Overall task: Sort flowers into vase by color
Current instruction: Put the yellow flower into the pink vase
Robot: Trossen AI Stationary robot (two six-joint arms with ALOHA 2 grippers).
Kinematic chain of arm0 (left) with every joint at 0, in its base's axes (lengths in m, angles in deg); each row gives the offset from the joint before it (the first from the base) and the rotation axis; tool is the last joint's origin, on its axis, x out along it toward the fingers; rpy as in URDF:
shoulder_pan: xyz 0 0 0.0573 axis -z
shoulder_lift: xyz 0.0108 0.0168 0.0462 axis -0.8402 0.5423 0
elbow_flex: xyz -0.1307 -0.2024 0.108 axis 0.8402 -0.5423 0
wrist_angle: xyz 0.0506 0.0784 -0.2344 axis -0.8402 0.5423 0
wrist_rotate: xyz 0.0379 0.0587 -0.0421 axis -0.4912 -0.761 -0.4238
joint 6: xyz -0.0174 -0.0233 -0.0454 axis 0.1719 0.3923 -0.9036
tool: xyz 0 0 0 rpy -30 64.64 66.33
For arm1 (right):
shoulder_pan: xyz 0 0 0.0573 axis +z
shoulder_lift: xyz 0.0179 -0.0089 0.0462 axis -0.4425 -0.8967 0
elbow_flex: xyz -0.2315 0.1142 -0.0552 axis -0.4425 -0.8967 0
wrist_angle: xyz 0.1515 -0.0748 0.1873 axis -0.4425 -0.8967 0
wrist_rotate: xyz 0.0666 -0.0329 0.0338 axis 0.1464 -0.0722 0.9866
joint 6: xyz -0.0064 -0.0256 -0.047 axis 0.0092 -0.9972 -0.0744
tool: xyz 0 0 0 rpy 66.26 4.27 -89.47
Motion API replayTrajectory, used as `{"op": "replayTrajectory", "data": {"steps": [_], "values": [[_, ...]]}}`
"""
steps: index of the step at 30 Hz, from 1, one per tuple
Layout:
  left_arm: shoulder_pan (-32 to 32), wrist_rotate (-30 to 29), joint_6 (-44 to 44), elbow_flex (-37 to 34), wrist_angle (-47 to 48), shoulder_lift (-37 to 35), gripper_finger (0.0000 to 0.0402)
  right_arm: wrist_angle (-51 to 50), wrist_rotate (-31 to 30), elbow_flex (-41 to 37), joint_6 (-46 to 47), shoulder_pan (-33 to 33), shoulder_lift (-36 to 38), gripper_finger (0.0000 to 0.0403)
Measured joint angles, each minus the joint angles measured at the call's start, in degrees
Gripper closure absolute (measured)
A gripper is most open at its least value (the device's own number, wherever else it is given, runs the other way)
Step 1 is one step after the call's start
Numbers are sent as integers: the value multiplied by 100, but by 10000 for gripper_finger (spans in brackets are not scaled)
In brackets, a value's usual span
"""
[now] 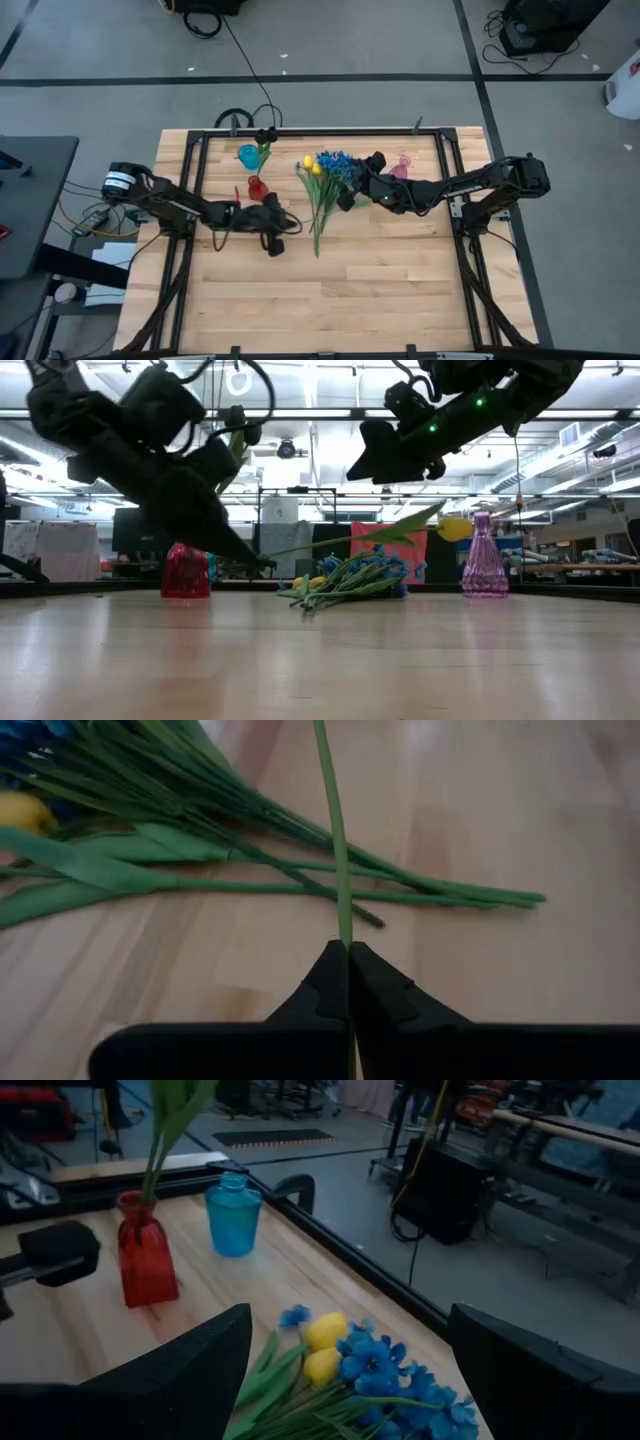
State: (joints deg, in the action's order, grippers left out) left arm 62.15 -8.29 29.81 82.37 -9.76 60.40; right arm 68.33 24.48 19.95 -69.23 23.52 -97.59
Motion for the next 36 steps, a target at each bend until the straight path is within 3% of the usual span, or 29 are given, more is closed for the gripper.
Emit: {"op": "replayTrajectory", "data": {"steps": [7,19,24,30,36], "values": [[2,485,-4,-753,-900,-473,398,-23,39,0,493,48,0,56],[4,964,-57,-1709,-2635,-1030,397,186,-232,0,540,162,72,56],[4,999,58,-1734,-2778,-1045,397,186,251,0,575,160,76,56],[4,999,92,-1734,-2911,-1045,397,-242,-7,-2,652,267,178,56],[4,991,85,-1732,-2910,-1043,397,-845,-270,-2,487,541,895,56]]}}
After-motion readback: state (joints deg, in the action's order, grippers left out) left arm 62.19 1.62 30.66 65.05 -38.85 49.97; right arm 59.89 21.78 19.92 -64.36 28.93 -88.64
